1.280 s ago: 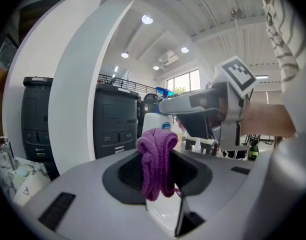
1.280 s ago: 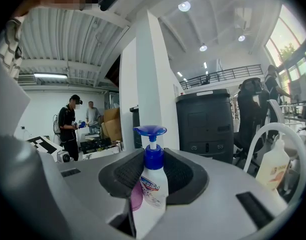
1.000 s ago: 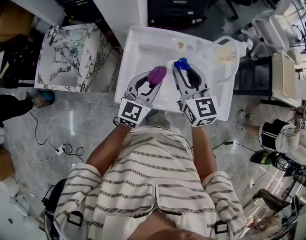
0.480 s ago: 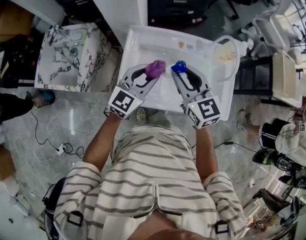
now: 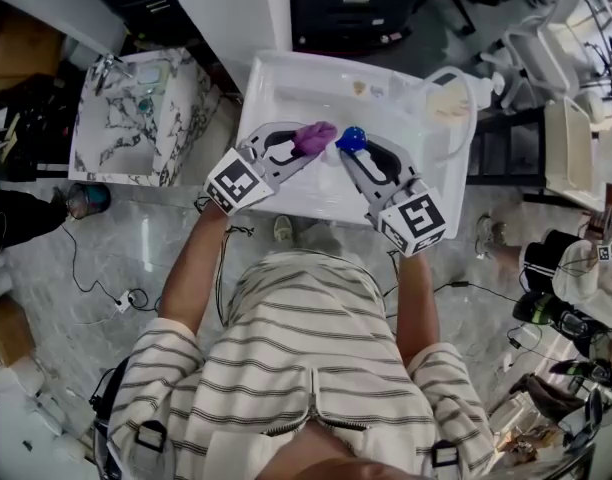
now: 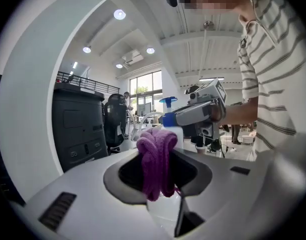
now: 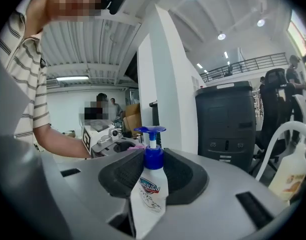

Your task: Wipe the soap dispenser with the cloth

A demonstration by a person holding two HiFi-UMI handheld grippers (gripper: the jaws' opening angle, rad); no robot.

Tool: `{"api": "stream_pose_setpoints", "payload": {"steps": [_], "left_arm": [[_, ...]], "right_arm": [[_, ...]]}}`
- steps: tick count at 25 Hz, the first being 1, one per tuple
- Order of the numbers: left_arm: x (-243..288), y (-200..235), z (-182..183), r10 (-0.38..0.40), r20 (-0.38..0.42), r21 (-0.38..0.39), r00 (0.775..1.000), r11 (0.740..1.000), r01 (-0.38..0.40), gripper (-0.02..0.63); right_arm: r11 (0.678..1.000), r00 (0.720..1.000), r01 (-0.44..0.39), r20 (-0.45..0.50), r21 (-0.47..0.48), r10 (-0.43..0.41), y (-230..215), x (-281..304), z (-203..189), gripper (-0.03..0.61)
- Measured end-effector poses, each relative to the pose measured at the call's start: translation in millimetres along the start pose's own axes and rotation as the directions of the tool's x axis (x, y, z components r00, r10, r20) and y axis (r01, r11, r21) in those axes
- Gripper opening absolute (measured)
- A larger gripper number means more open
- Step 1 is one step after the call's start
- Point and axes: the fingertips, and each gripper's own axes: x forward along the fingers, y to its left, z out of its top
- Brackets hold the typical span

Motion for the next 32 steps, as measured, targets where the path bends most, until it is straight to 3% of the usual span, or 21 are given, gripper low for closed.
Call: {"api": "stream_pose_setpoints", "payload": {"steps": [9, 20, 27, 32], "left_arm": [[7.5, -10.7, -2.8, -0.145, -0.017, 0.021, 0.989, 0.989, 0.145, 0.117], [16.2, -15.0, -19.0, -0.206, -0.042, 0.007, 0.978, 0.978, 0.206, 0.114], [13.2, -20.5, -29.2, -0.246, -0.080, -0.011, 0.966, 0.969, 0.246, 0.114], [4.6, -22.2, -35.3, -0.216, -0.097, -0.021, 0.971, 0.976, 0.215, 0.115]], "right_arm": [[0.993, 0.993, -0.118, 0.024, -0.018, 0.118, 15.3, -6.6, 1.7, 0.133], [0.981, 0.980, -0.194, 0.048, -0.018, 0.195, 26.4, -7.5, 8.5, 0.133], [0.982, 0.981, -0.190, 0.039, -0.010, 0.190, 24.7, -6.0, 6.7, 0.135], [0.988, 0.987, -0.154, 0.040, 0.004, 0.154, 23.0, -4.8, 6.4, 0.135]]}}
